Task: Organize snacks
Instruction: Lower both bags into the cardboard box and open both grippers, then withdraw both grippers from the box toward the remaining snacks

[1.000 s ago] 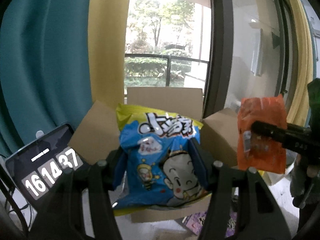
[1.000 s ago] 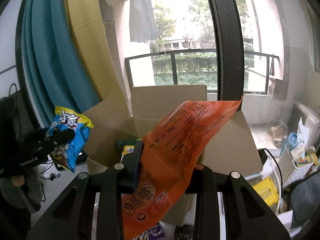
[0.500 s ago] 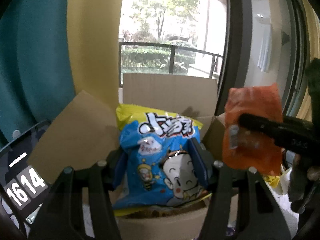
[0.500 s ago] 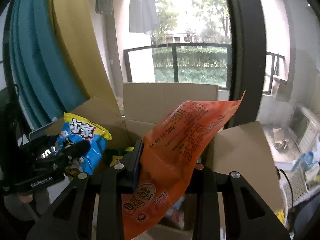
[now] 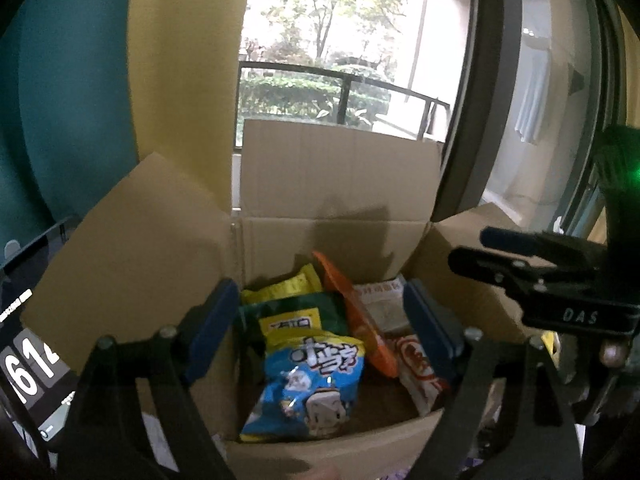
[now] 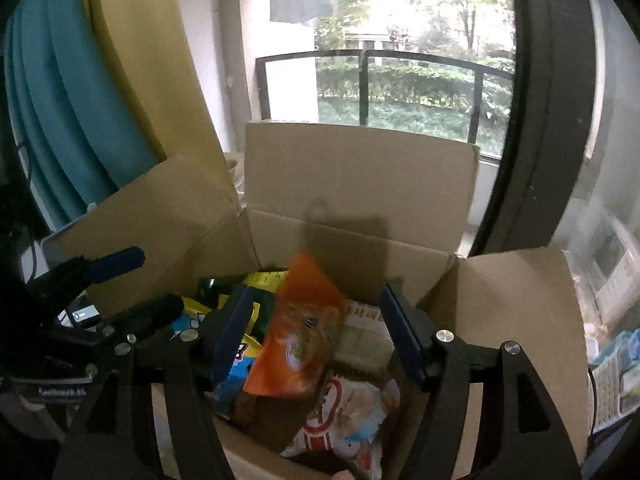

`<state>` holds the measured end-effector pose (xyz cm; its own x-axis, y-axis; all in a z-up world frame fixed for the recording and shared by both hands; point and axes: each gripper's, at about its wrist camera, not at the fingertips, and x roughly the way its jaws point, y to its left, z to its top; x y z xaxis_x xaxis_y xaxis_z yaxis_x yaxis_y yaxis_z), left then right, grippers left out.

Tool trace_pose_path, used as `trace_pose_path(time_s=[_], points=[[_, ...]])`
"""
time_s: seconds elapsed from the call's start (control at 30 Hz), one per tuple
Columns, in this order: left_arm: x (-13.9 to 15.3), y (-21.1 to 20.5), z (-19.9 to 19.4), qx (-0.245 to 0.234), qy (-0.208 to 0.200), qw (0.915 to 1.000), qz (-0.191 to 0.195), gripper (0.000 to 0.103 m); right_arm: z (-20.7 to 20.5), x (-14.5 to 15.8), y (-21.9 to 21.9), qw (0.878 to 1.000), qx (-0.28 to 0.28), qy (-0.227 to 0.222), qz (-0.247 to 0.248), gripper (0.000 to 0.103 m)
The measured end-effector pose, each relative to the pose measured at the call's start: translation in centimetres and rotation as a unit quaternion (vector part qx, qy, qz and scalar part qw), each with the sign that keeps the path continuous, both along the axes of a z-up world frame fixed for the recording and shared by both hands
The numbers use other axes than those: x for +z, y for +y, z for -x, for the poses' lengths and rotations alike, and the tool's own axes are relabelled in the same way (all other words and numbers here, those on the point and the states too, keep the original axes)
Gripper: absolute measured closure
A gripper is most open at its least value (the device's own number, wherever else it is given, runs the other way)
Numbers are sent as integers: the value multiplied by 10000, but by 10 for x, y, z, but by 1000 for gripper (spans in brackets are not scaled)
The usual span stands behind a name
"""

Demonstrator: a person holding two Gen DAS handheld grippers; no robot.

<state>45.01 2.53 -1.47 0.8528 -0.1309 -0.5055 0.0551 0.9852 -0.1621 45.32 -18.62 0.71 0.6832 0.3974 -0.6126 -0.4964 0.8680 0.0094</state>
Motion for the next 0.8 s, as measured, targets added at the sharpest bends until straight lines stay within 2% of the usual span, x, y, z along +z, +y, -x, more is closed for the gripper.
trace_pose_path(time_s=[0.1, 0.4, 0.8], points=[[5, -1, 0, -5, -35, 10000, -14, 17, 10, 1, -7, 10000, -39, 3, 1, 34], [16, 6, 40, 0, -195, 9998, 21, 17, 34, 7, -12, 10000, -69, -23, -15, 34], [28, 1, 97, -133, -316, 9994, 3, 17, 86, 19, -12, 9998, -19, -203, -18, 34]])
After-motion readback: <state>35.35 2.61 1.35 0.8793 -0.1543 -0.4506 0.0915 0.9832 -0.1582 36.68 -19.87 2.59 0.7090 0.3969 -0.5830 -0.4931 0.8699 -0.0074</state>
